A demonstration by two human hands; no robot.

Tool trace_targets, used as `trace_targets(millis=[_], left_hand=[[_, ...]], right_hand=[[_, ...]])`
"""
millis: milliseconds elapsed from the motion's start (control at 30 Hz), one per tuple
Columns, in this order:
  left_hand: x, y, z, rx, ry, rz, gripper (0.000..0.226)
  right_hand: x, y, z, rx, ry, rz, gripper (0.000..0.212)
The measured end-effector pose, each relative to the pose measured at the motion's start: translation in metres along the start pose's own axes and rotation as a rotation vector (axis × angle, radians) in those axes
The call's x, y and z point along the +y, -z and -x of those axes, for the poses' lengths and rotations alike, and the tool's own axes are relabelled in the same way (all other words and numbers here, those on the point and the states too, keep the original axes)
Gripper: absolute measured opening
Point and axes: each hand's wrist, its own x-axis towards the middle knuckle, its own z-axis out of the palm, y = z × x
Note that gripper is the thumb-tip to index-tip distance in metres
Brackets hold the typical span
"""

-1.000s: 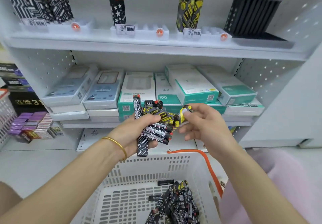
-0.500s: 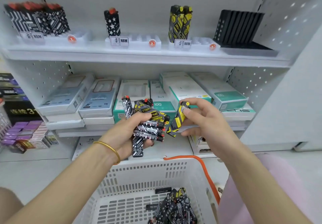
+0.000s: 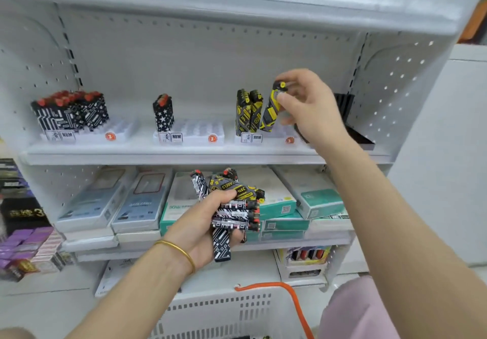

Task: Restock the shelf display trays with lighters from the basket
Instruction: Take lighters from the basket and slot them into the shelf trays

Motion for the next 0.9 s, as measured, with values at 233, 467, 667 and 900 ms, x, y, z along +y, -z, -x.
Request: trace_targets(millis=[233,467,667,900], left_hand=[[0.008,-0.015,-0.002,0.048,0.032,0.014,0.011],[0.009,-0.021,-0.007,0.083,0.048,0.088,0.027],[0.008,-0.027,-0.006,0.093,0.021,0.089,0.028],[0.009,-0.027,-0.009,0.107,0.021,0.085,0.015]], right_hand=[[0.020,-0.014,-0.023,-0.092,-0.012,0.098,0.027],[0.022,-0.018,-0.030,-0.101,0.166,0.393,0.028],[0.026,-0.020,-0.031,-0.063,0.148,0.242,0.029],[0.039,-0.023,-0.025,-0.061,0.255,0.462,0.031]])
